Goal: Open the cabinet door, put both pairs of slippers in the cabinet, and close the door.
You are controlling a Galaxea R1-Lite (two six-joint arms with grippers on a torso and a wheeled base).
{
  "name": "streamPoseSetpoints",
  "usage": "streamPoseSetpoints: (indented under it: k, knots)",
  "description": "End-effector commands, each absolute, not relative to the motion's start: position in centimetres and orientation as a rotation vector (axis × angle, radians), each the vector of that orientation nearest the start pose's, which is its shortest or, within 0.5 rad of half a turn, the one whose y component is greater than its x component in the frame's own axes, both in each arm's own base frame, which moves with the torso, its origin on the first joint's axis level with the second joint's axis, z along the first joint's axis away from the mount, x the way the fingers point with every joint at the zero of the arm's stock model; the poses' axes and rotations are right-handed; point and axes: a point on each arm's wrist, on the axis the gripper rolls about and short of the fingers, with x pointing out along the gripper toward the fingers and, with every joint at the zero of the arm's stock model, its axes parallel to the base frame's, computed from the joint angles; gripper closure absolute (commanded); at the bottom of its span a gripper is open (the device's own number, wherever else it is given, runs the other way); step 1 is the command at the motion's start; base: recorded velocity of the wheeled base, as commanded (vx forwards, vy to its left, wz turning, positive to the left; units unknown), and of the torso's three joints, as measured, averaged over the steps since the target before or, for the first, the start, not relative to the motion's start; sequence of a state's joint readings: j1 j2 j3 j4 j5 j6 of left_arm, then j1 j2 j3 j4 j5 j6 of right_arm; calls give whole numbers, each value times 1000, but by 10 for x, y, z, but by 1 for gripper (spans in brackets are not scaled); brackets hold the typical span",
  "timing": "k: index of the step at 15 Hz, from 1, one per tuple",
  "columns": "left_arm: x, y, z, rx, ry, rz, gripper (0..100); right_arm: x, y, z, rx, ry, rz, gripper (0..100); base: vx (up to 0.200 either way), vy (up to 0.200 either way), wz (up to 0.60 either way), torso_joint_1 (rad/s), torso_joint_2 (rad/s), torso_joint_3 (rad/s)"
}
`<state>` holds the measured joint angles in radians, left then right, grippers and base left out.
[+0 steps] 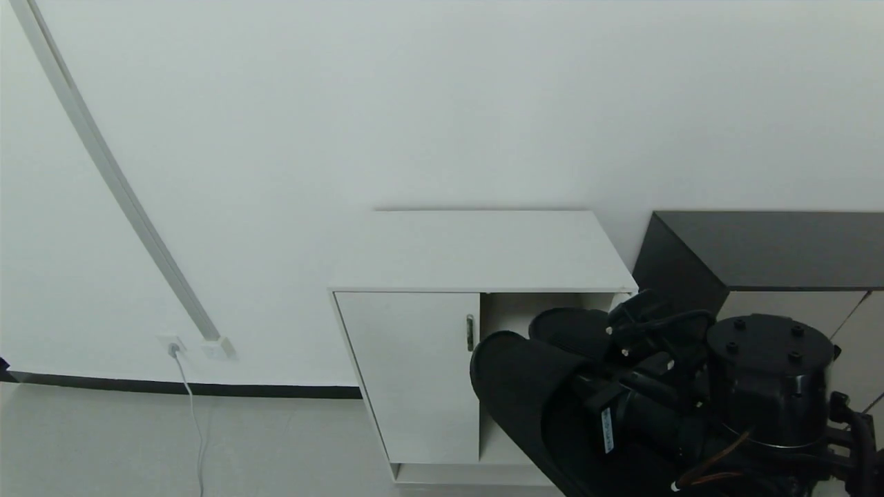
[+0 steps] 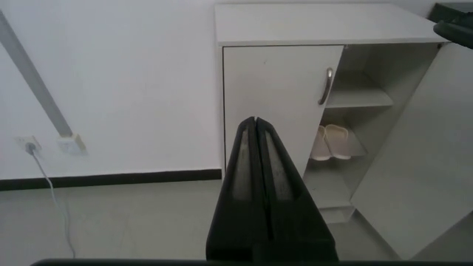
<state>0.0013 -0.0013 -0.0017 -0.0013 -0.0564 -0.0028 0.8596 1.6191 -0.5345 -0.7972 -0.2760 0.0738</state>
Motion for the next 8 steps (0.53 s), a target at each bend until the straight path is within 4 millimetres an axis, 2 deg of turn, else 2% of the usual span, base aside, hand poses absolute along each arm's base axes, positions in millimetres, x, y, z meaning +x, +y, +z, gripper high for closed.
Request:
streamPoseSetpoints:
  k: [1,8]
  knots:
    - [-23,-1,76,-3,-3,-55,100,175,194,150,-89,271,570,100,0,0,0,0,0,0]
    - [-23,-1,76,-5,-3,-54,100,174,193,146,-95,282,572,100,0,0,0,0,0,0]
